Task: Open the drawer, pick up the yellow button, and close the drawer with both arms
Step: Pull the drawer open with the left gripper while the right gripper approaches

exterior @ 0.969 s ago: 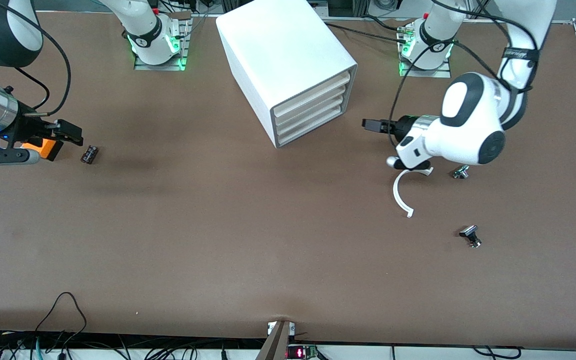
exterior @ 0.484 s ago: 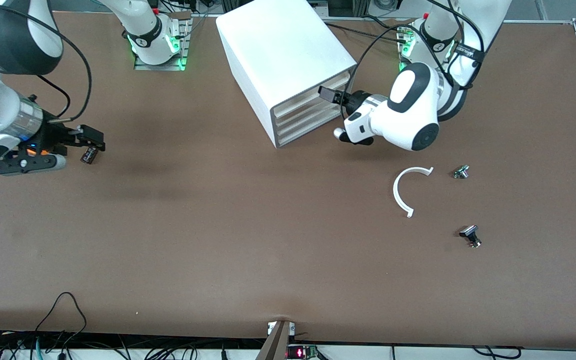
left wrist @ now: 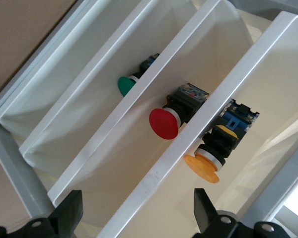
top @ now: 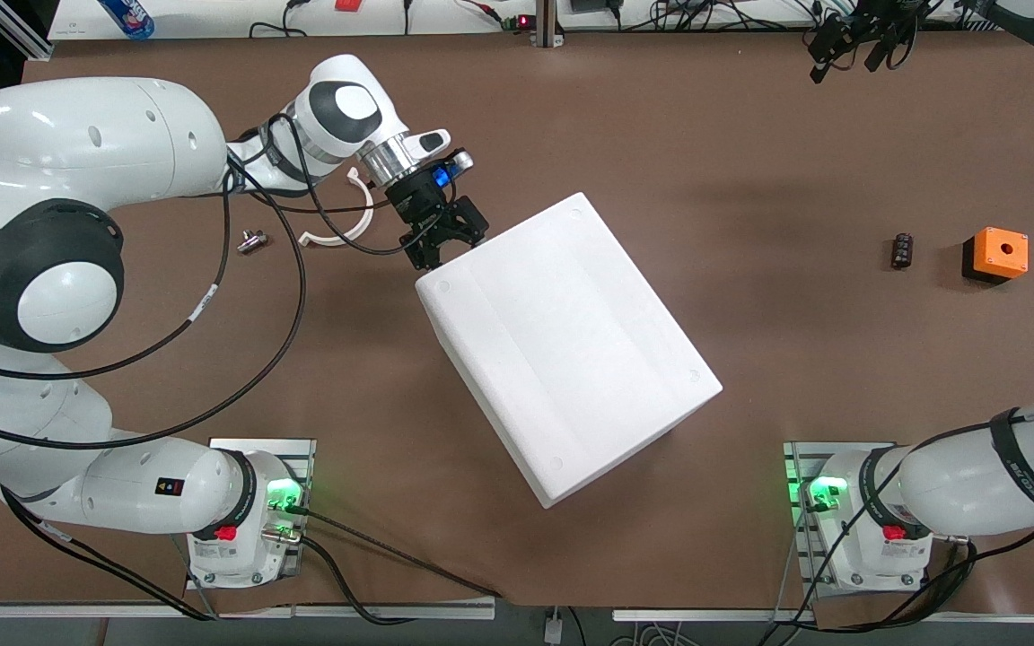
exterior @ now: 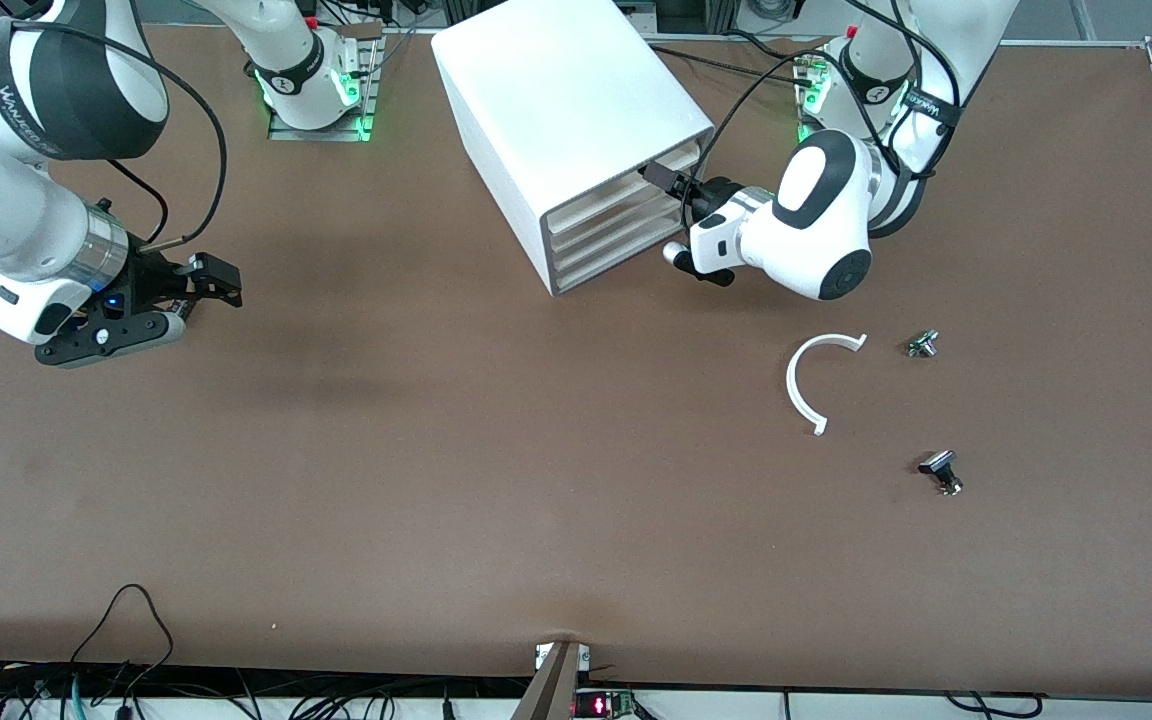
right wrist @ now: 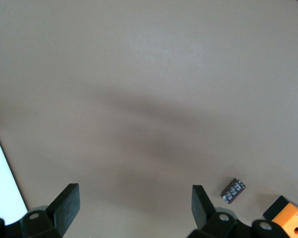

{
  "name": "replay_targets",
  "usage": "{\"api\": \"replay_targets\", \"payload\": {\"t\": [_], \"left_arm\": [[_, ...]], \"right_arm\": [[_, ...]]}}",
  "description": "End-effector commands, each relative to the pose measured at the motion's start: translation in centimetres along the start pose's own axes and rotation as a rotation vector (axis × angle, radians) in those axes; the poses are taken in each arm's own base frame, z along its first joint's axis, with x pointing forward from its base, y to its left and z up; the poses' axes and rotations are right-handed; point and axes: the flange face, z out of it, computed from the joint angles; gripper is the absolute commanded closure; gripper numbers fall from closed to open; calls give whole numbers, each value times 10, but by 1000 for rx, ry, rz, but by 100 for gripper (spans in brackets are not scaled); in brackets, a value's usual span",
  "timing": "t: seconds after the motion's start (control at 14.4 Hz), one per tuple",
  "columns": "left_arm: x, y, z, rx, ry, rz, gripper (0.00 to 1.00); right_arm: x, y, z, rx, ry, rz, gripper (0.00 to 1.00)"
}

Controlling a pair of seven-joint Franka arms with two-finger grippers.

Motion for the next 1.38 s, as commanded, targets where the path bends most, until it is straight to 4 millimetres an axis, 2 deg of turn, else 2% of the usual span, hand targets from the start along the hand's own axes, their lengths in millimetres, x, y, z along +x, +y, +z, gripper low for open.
{"api": "replay_targets", "payload": {"t": [0.0,0.14,0.21,0.35,0.48,0.55,0.69,1.11,1.31], "left_arm": [[-8,-2,11,-43,-17,38,14],[-8,-3,11,-45,-20,38,53],[-8,-3,11,-44,-18,40,65],[-7,-4,12,-45,-19,38,98],[-6,-5,10,-40,-10,27,100],[-3,-10,2,-34,14,23,100],[3,-28,-26,-38,111,2,100],[9,-58,-86,0,219,-36,100],[12,-66,-115,19,318,-43,100]], "right_arm": [[9,-22,-4,34,16,-64,0],[18,-48,-12,45,36,-109,0],[22,-61,-20,40,49,-141,0],[26,-83,-28,30,64,-191,0],[27,-89,-27,31,69,-222,0],[29,-90,-23,28,63,-253,0],[32,-91,-17,27,55,-323,0],[43,-109,-7,24,65,-474,0],[50,-109,-1,16,73,-567,0]]}}
